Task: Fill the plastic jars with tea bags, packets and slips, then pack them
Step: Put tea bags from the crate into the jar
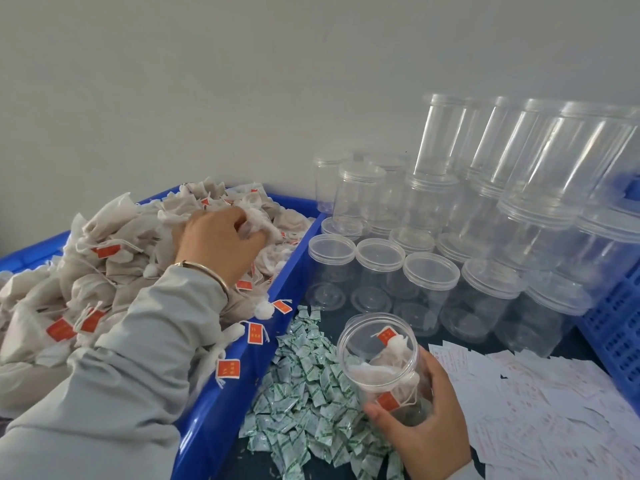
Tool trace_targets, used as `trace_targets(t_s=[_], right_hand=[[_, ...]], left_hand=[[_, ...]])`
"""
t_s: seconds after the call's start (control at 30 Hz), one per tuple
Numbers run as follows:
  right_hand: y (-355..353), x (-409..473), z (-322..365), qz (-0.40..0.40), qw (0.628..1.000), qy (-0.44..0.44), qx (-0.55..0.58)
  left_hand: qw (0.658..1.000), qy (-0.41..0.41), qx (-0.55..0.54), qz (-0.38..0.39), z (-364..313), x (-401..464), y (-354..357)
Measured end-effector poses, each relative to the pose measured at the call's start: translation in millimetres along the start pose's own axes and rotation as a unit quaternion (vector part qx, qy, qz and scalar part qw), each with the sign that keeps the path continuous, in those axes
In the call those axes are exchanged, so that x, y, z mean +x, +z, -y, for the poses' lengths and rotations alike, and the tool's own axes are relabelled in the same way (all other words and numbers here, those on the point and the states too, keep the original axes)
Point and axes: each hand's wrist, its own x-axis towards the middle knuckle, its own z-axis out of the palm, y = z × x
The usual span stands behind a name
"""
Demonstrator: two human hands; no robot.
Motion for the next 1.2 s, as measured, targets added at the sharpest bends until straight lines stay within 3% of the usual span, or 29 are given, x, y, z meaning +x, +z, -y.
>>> trace_targets(t_s=[0.1, 0.2, 0.27, 0.43, 0.57, 0.67, 0.83, 0.97, 1.1, 1.2], right_hand=[[0, 0, 1, 0.007, 1.0, 0.004, 0.011], [2, 1, 2, 0.007, 1.0, 0.002, 0.017], [3, 1, 2, -0.003, 1.0, -0.002, 0.013], [2, 2, 0, -0.021, 1.0, -0.008, 0.011], [3, 1, 1, -0.014, 1.0, -0.011, 0.022], [4, 1, -1, 0.0, 1.0, -0.009, 0.029], [5, 3, 0, -0.014, 0.997, -0.052, -0.048], [5, 4, 1, -0.004, 0.997, -0.032, -0.071], [4, 6, -1, -0.054, 0.992, -0.031, -0.106], [4, 2, -2, -0.065, 0.993, -0.045, -0.084]], left_hand=[[0.989, -0.037, -0.145, 0.011, -17, -6, -2], [0.931, -0.09, -0.332, 0.122, -33, -16, 1], [0.911, -0.073, -0.354, 0.2, -45, -27, 7], [0.891, 0.081, -0.284, 0.344, -68, -59, 24], [0.902, 0.174, -0.187, 0.349, -72, -70, 33], [0.904, 0.193, -0.17, 0.341, -74, -75, 36], [0.877, 0.232, -0.094, 0.411, -81, -77, 31], [0.837, 0.285, -0.049, 0.465, -92, -85, 28], [0.799, 0.288, -0.037, 0.527, -96, -90, 29], [0.826, 0.288, -0.058, 0.481, -99, -92, 28]])
